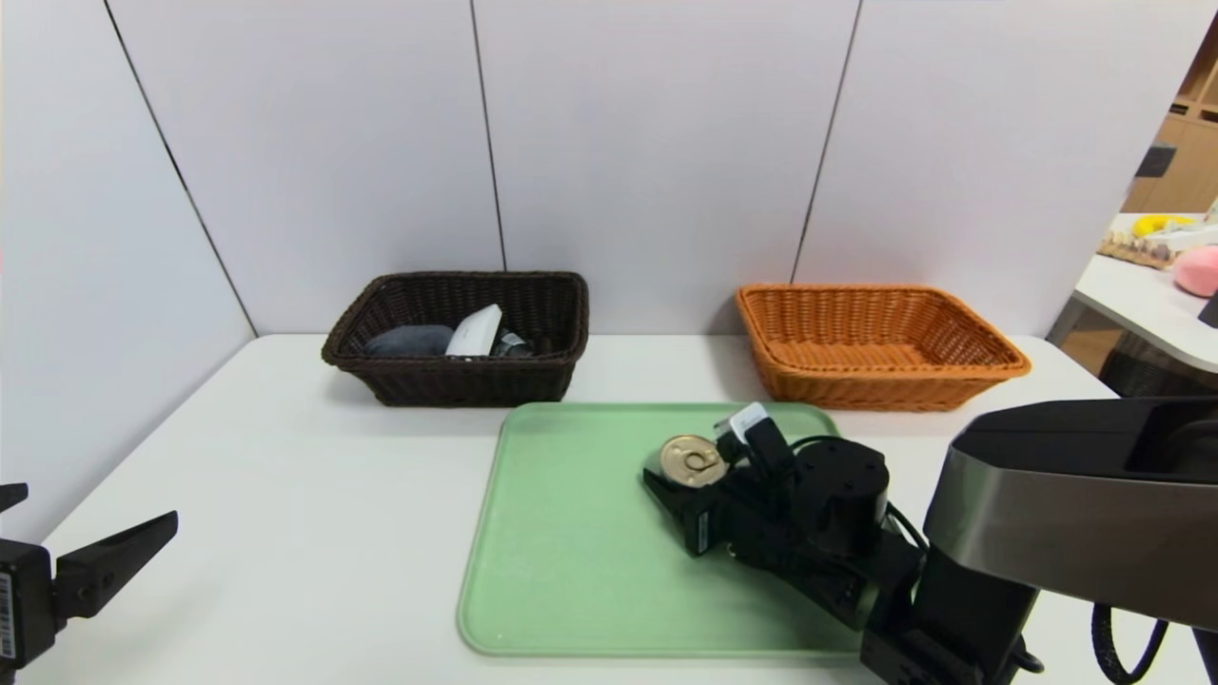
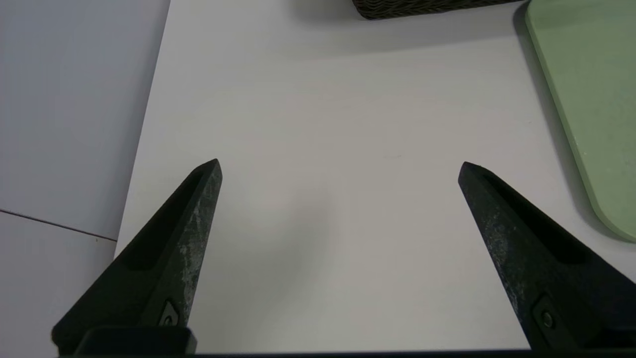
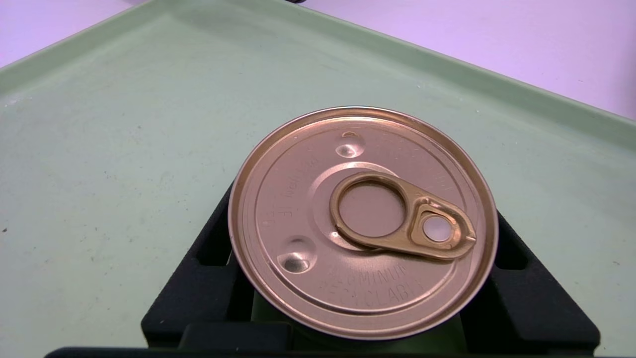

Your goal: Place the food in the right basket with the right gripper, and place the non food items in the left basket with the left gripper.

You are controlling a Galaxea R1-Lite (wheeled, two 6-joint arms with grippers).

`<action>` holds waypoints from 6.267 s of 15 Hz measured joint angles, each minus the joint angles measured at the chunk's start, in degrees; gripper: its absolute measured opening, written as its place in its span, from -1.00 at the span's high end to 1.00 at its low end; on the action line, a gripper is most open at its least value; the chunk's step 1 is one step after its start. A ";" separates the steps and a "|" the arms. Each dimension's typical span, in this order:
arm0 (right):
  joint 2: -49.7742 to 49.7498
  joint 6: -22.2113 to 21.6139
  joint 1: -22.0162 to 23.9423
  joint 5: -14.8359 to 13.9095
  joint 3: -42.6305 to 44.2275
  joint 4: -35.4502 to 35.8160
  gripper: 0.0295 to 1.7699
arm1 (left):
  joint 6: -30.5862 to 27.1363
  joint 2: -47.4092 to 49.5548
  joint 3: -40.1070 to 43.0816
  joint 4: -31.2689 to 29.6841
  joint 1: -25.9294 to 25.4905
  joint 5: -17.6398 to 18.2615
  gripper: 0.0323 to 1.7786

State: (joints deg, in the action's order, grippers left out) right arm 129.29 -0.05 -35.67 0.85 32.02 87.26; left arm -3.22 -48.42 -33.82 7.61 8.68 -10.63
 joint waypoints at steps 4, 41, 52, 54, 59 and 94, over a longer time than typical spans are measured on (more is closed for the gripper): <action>-0.52 0.02 -0.16 -0.09 -0.68 -0.13 -0.17 | 0.00 0.18 0.26 0.02 0.05 0.00 -0.90; -19.13 -2.51 29.50 -4.95 60.04 -99.18 -0.17 | -0.44 0.96 1.73 -2.60 0.29 7.08 -0.90; -8.64 -8.39 29.66 -5.49 71.00 -108.36 -0.17 | 1.84 2.54 1.85 -2.71 0.22 8.24 -0.90; -6.75 -8.24 29.72 -5.71 75.45 -112.51 -0.17 | 2.32 2.58 1.85 -2.73 0.22 8.46 -0.90; -1.51 -5.62 29.92 -7.49 79.80 -117.33 -0.17 | 3.12 3.58 2.18 -2.66 0.20 8.62 -0.90; -33.04 2.50 24.70 -8.70 71.31 -124.25 -0.89 | 2.17 0.13 -8.66 -2.10 0.20 10.50 -0.90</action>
State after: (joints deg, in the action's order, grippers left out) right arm 96.26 2.45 -10.97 -7.85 103.34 -36.99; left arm -1.05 -48.29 -42.47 5.51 8.87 -0.13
